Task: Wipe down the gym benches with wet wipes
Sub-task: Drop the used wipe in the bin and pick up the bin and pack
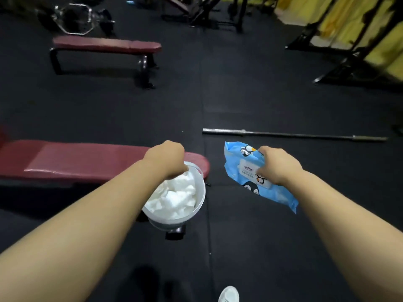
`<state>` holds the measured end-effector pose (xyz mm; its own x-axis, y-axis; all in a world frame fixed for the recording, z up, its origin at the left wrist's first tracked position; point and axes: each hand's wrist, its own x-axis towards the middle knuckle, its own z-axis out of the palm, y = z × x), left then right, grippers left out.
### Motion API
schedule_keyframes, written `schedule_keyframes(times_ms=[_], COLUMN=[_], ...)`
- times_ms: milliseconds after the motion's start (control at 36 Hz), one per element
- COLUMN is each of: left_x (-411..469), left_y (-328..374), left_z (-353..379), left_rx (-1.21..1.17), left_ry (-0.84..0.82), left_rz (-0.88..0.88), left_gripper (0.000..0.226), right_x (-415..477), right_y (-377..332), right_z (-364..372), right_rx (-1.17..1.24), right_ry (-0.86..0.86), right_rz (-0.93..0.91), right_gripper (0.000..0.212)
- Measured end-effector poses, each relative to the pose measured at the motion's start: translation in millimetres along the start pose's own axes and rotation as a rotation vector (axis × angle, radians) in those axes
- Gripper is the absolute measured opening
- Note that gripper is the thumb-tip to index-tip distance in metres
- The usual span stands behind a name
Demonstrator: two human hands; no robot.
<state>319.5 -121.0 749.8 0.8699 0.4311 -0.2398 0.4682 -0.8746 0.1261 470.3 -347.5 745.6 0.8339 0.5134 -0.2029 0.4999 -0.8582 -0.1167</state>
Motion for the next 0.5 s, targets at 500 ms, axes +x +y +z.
schedule_keyframes(times_ms=[500], left_x=[214.8], left_y=[369.4], left_z=[-23.5], left_rx=[0.051], left_ry=[-0.048], left_rz=[0.436], left_gripper=[0.032], right_x=[47.9], right_y=[361.5], right_z=[-63.1], right_rx=[0.115], right_ry=[0.076], right_rz=[0.532], right_gripper=[0.024])
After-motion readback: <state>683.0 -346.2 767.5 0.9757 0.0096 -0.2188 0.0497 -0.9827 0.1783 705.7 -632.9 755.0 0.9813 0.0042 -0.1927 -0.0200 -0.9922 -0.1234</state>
